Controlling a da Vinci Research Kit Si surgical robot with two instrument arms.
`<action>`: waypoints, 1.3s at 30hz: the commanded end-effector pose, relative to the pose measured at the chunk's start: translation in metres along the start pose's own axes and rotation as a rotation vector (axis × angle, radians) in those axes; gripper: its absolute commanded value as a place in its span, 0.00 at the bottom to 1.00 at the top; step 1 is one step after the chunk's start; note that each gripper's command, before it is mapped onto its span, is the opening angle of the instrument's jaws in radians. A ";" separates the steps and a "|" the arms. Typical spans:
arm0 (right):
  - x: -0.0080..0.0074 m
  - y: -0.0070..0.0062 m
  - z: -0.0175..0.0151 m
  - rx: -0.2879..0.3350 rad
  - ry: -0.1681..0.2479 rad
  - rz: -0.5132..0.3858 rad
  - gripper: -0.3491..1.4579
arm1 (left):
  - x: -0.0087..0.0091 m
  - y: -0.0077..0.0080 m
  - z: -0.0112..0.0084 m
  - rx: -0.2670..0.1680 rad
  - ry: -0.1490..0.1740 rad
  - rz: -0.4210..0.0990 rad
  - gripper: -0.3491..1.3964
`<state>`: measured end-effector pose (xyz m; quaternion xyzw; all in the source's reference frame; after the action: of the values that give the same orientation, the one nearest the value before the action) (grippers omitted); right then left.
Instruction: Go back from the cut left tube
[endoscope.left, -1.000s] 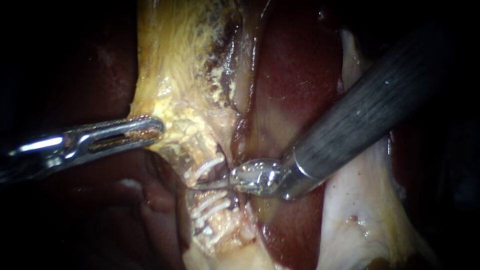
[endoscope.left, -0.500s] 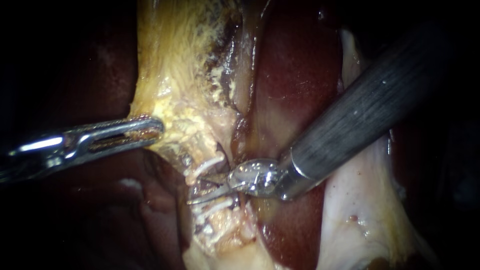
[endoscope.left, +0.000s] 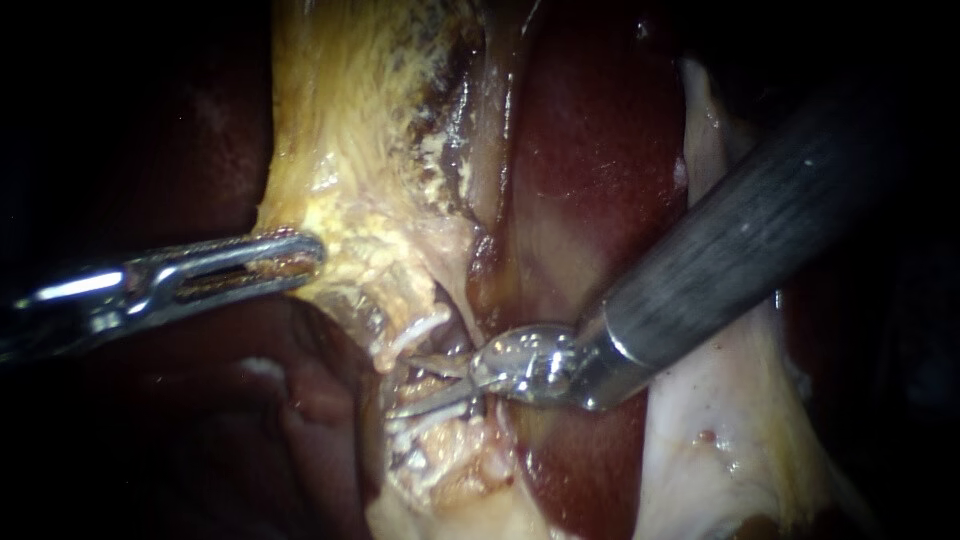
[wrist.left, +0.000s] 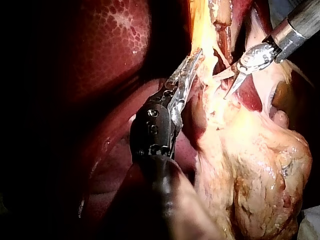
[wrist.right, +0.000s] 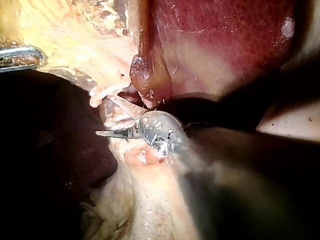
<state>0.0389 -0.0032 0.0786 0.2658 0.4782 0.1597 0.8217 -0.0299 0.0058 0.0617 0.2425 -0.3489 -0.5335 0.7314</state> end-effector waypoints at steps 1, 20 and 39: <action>-0.0001 0.0001 -0.0005 -0.001 0.001 -0.019 0.98 | 0.0000 0.0001 0.0001 0.001 0.001 0.000 0.00; 0.0026 0.0016 -0.0135 -0.161 -0.031 -0.342 0.98 | 0.0005 0.0006 0.0006 -0.001 -0.002 0.003 0.00; 0.0021 0.0042 -0.0165 -0.152 -0.013 -0.400 0.98 | 0.0018 0.0040 0.0090 0.022 0.006 0.004 0.00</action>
<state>0.0255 0.0059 0.0730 0.1041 0.5023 0.0271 0.8580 -0.0343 0.0056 0.0709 0.2505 -0.3545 -0.5268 0.7308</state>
